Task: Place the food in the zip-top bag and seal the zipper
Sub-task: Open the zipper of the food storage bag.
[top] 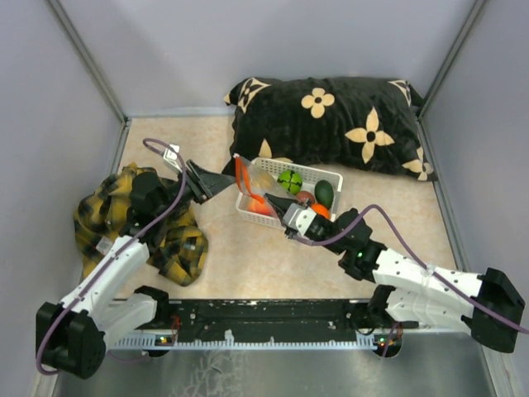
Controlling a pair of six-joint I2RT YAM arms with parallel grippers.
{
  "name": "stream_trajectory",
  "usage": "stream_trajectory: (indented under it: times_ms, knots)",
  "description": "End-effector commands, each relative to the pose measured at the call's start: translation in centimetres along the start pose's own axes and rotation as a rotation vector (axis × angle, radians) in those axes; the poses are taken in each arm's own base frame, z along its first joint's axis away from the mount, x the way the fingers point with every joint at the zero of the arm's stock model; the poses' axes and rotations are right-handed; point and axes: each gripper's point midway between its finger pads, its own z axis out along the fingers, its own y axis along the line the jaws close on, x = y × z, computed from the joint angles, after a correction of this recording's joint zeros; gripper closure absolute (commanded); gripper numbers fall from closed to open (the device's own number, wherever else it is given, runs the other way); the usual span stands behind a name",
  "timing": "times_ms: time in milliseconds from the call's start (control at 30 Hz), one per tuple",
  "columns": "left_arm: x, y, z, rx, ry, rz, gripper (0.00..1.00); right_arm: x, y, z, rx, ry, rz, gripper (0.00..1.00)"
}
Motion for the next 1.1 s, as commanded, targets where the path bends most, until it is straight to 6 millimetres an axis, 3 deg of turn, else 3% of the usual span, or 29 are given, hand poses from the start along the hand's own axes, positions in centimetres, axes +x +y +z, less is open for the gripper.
stream_trajectory:
  times_ms: [0,467,767,867,967,1067]
  knots:
    - [-0.8,-0.5,0.7,0.035,-0.032,0.011,0.3,-3.7,-1.2,0.8,0.029,-0.129,-0.026,1.0]
    - [1.0,0.9,2.1,0.021,0.026,-0.005,0.53,-3.5,0.0,1.9,-0.012,-0.136,-0.049,1.0]
    - [2.1,2.5,2.2,-0.017,0.038,-0.018,0.59,-3.7,0.3,2.0,-0.019,-0.142,-0.058,1.0]
    - [1.8,2.5,2.2,-0.03,0.032,0.012,0.71,-3.6,0.5,2.1,-0.03,-0.136,-0.054,1.0]
    - [0.5,1.7,2.0,-0.049,0.003,0.093,0.92,-3.4,0.7,2.0,-0.04,-0.126,-0.038,1.0]
    - [-1.6,0.4,1.0,-0.11,-0.037,0.213,1.0,-3.6,0.7,1.8,-0.045,-0.124,-0.012,0.87]
